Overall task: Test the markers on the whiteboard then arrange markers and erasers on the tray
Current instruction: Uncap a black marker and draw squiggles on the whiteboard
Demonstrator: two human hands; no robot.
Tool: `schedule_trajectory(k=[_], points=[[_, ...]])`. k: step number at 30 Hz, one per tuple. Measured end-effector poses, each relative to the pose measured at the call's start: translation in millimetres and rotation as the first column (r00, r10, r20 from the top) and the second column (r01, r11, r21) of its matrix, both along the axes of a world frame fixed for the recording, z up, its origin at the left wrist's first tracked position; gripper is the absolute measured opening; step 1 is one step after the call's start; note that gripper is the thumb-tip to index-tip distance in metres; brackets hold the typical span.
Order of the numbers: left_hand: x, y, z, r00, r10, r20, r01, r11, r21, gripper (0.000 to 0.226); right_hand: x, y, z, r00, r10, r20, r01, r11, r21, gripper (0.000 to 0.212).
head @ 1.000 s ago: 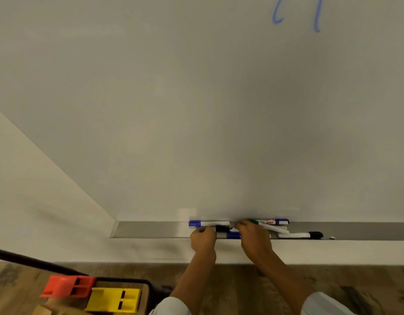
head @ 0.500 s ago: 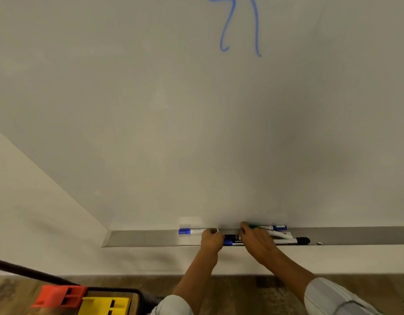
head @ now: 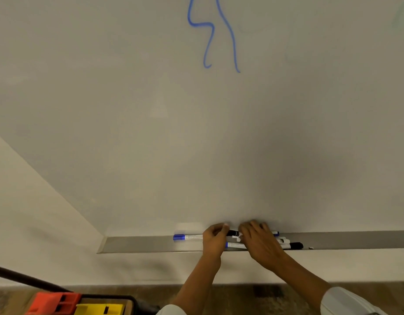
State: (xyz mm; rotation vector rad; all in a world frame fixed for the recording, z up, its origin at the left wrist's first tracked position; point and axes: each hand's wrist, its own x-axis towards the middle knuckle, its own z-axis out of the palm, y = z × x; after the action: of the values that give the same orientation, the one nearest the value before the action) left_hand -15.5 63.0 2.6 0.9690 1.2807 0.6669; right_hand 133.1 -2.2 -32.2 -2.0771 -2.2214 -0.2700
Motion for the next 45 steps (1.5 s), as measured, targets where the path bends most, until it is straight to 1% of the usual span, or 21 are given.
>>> schedule_trajectory(k=[2, 3, 4, 5, 6, 8, 11, 15, 16, 18, 20, 23, 26, 28, 30, 36, 39, 41, 42, 44, 45], points=[[1.4, -5.7, 16.8, 0.996, 0.0, 0.092, -0.005, 0.999, 0.048, 0.018, -4.7, -2.2, 14.2, 0.997, -0.016, -0.075, 0.022, 0.997, 0.075, 0.047], [0.8, -8.3, 26.8, 0.989, -0.004, 0.145, -0.005, 0.998, 0.062, 0.021, -8.9, -4.8, 22.2, 0.991, -0.028, -0.13, 0.045, 0.991, 0.13, 0.031], [-0.5, -10.4, 38.5, 0.976, -0.018, 0.215, 0.003, 0.997, 0.071, 0.024, -13.1, -6.5, 31.7, 0.969, -0.036, -0.244, 0.085, 0.977, 0.194, 0.022], [-2.2, -12.0, 52.2, 0.956, -0.042, 0.291, 0.02, 0.997, 0.079, 0.026, -19.9, -8.9, 46.2, 0.913, -0.039, -0.406, 0.138, 0.966, 0.218, 0.031], [-4.0, -13.8, 67.2, 0.926, -0.065, 0.371, 0.035, 0.996, 0.085, 0.027, -26.0, -10.8, 59.5, 0.822, -0.031, -0.568, 0.193, 0.955, 0.227, 0.034], [-8.6, -15.6, 98.6, 0.865, -0.096, 0.493, 0.043, 0.992, 0.119, 0.028, -38.5, -14.4, 97.8, 0.593, 0.007, -0.805, 0.272, 0.939, 0.208, 0.015], [-16.0, -16.4, 151.1, 0.806, -0.169, 0.567, 0.031, 0.969, 0.245, 0.03, -56.3, -17.7, 161.6, 0.226, 0.202, -0.953, 0.332, 0.904, 0.27, 0.01], [-21.9, -16.3, 233.9, 0.821, -0.251, 0.513, -0.027, 0.88, 0.473, 0.03, -73.2, -20.6, 231.9, -0.399, 0.395, -0.828, 0.151, 0.918, 0.366, 0.052], [-22.8, -16.6, 253.1, 0.825, -0.266, 0.498, -0.038, 0.854, 0.519, 0.03, -77.7, -19.6, 245.8, -0.499, 0.412, -0.763, 0.135, 0.906, 0.4, 0.055], [-24.1, -17.2, 284.5, 0.824, -0.296, 0.482, -0.056, 0.805, 0.59, 0.033, -85.6, -14.4, 271.3, -0.607, 0.438, -0.663, 0.171, 0.887, 0.43, 0.057], [-24.3, -19.4, 307.3, 0.83, -0.314, 0.462, -0.059, 0.773, 0.631, 0.036, -92.7, -5.9, 295.4, -0.58, 0.487, -0.653, 0.257, 0.87, 0.421, 0.053], [-22.8, -24.5, 328.9, 0.827, -0.324, 0.459, -0.056, 0.765, 0.641, 0.03, -98.4, 3.4, 328.3, -0.417, 0.569, -0.709, 0.415, 0.813, 0.409, 0.043], [-20.5, -30.6, 345.2, 0.795, -0.316, 0.517, -0.076, 0.794, 0.603, 0.031, -99.4, 4.1, 345.8, -0.403, 0.57, -0.716, 0.441, 0.806, 0.394, 0.022], [-18.0, -35.6, 353.7, 0.791, -0.268, 0.551, -0.116, 0.818, 0.563, 0.033, -100.6, 1.0, 349.2, -0.356, 0.58, -0.732, 0.438, 0.796, 0.418, 0.019], [-15.9, -39.8, 361.0, 0.8, -0.209, 0.563, -0.137, 0.849, 0.51, 0.035, -102.7, -1.9, 348.4, -0.209, 0.638, -0.741, 0.453, 0.735, 0.505, 0.016], [-11.7, -41.6, 377.7, 0.839, -0.157, 0.521, -0.079, 0.912, 0.402, 0.033, -92.2, -0.6, 340.4, 0.388, 0.702, -0.597, 0.366, 0.478, 0.799, 0.026], [-7.2, -42.9, 382.6, 0.834, -0.158, 0.528, -0.062, 0.925, 0.375, 0.032, -78.5, 1.1, 342.6, 0.579, 0.659, -0.48, 0.27, 0.4, 0.876, 0.03], [-5.9, -41.4, 384.5, 0.825, -0.175, 0.537, -0.039, 0.931, 0.364, 0.031, -75.9, -1.8, 347.1, 0.518, 0.685, -0.512, 0.305, 0.411, 0.859, 0.018], [-6.5, -40.6, 386.5, 0.824, -0.181, 0.536, -0.032, 0.931, 0.363, 0.031, -80.5, -6.2, 349.5, 0.365, 0.723, -0.587, 0.368, 0.467, 0.804, 0.013], [-5.7, -42.1, 387.3, 0.834, -0.179, 0.521, -0.026, 0.932, 0.362, 0.032, -94.4, -12.0, 350.9, -0.063, 0.739, -0.671, 0.454, 0.62, 0.64, 0.019], [-3.9, -46.2, 385.2, 0.838, -0.178, 0.516, -0.018, 0.936, 0.352, 0.031, -99.7, -12.1, 350.3, -0.201, 0.716, -0.668, 0.478, 0.667, 0.571, 0.021]])
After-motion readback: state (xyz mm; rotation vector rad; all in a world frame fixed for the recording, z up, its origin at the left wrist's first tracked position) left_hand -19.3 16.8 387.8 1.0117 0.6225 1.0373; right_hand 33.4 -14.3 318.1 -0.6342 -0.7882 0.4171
